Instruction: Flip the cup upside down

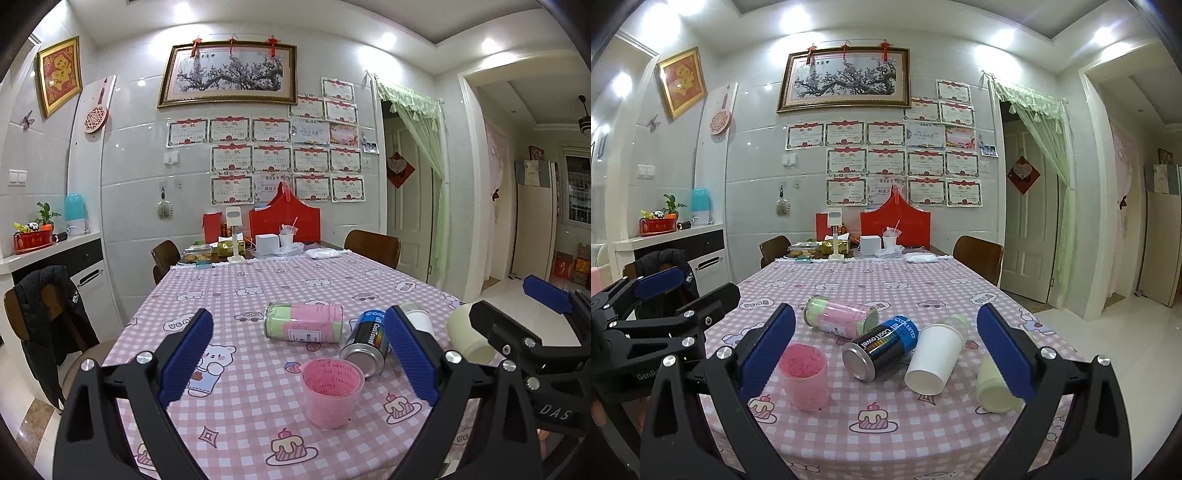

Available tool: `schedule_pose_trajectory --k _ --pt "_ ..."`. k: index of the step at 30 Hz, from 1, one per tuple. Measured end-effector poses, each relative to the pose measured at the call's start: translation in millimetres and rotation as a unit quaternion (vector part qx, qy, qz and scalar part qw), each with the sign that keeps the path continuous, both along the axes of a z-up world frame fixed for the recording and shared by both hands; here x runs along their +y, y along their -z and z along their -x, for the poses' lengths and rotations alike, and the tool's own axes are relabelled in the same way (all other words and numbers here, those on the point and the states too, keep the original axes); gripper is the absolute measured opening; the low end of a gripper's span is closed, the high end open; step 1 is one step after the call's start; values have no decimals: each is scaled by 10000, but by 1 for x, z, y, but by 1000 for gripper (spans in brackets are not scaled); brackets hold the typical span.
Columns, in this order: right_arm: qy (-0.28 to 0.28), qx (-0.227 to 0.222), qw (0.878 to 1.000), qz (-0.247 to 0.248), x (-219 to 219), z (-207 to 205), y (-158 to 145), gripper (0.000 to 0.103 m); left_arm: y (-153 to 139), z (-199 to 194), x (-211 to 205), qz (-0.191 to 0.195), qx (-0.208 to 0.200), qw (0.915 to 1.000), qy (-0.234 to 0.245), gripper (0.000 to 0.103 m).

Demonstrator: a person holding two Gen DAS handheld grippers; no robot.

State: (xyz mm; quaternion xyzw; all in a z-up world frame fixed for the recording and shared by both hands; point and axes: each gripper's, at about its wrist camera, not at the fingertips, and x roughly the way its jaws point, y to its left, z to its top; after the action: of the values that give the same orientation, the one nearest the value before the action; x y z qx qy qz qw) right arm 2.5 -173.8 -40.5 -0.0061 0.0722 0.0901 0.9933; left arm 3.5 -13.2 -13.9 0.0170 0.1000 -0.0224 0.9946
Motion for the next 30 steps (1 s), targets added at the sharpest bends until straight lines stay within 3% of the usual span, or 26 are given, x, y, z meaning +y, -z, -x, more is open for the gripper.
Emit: schedule_pose_trajectory --k 30 --pt "2 27 10000 -12 1 1 0 95 2 3 -1 -55 -121 9999 -59 92"
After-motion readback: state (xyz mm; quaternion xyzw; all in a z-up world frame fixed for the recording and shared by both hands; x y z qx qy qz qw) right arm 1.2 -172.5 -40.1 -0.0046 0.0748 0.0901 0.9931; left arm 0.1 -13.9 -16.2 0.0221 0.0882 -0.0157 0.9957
